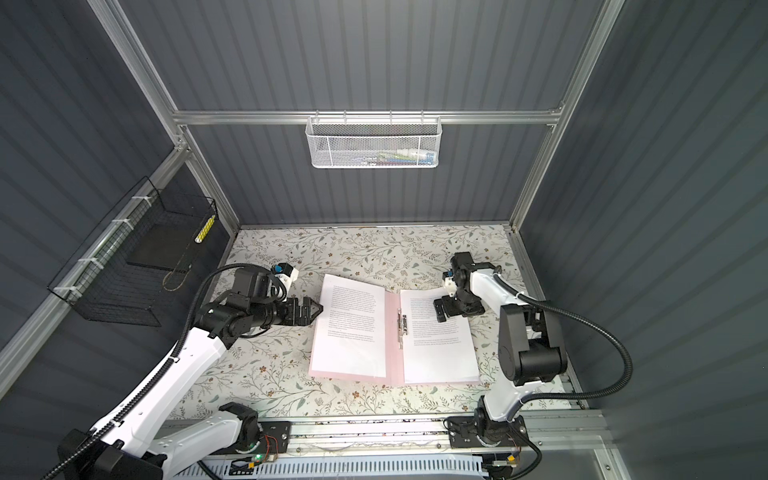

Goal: Put the files into the folder
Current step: 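Release the white sheet and draw the right gripper back from the folder, then reach the right gripper to the folder's metal clip lever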

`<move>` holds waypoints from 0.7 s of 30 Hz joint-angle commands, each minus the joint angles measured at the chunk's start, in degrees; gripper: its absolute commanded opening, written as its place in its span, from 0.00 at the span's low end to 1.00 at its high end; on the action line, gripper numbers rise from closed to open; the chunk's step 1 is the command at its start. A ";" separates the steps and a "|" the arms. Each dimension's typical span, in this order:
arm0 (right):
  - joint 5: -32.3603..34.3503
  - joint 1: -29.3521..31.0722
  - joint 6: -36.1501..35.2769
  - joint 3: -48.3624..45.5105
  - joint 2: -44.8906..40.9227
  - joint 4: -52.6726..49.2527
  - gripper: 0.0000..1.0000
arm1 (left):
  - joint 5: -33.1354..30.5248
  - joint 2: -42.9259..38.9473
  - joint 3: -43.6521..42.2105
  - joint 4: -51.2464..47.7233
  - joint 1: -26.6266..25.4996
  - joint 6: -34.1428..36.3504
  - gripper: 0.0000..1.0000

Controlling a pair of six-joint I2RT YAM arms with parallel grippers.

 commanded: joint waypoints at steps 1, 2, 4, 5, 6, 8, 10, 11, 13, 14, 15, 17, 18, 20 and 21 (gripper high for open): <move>11.26 -1.82 4.94 -1.02 -5.26 1.22 0.99 | -1.04 -0.25 -0.13 -0.98 -0.28 0.68 1.00; 13.33 -2.67 6.52 -1.64 -7.78 2.50 0.99 | -1.60 -0.27 -0.03 -1.18 -0.28 0.68 1.00; 14.80 -4.72 10.69 -2.69 -13.23 5.17 0.99 | -2.38 -0.39 0.17 -1.44 -0.28 0.38 1.00; 14.48 -6.34 14.64 -3.35 -16.22 6.65 0.99 | -2.49 -0.34 0.20 -1.47 -0.28 0.33 1.00; 11.50 -8.50 18.98 -4.66 -19.47 8.40 0.99 | -2.89 -0.30 0.29 -1.71 -0.28 0.06 1.00; 5.46 -13.11 28.07 -7.53 -24.48 10.84 0.99 | -4.67 -0.25 0.48 -2.40 -0.28 -1.02 1.00; -3.34 -17.20 30.86 -8.25 -27.04 12.53 0.99 | -5.34 -0.50 0.36 -2.43 -0.32 -1.26 1.00; -5.50 -17.68 31.59 -7.80 -27.49 12.52 0.99 | -4.82 -0.65 0.23 -2.45 -0.36 -1.51 1.00; -5.97 -16.59 30.51 -7.27 -28.70 12.81 0.99 | -2.50 -1.04 -0.36 -2.09 -0.37 -2.47 1.00; -6.12 -15.82 30.26 -7.76 -29.93 13.90 0.99 | -1.29 -1.35 -0.80 -1.99 -0.37 -3.14 1.00; -7.25 -15.26 31.19 -8.24 -31.00 14.87 0.99 | -0.13 -1.68 -1.47 -1.91 -0.37 -3.77 1.00; -12.71 -14.87 32.87 -7.44 -31.10 14.41 0.99 | 1.60 -2.17 -2.44 -2.44 -0.37 -4.80 1.00; -16.09 -14.17 32.84 -7.19 -30.81 14.42 0.99 | 2.71 -2.39 -2.52 -2.84 -0.37 -5.26 1.00; -19.37 -10.42 33.03 -8.88 -30.17 16.88 0.99 | 6.38 -2.42 -2.59 -2.88 -0.37 -6.35 1.00; -19.81 -7.39 32.23 -9.81 -29.37 18.31 0.99 | 8.60 -1.90 -2.60 -2.78 -0.37 -7.09 1.00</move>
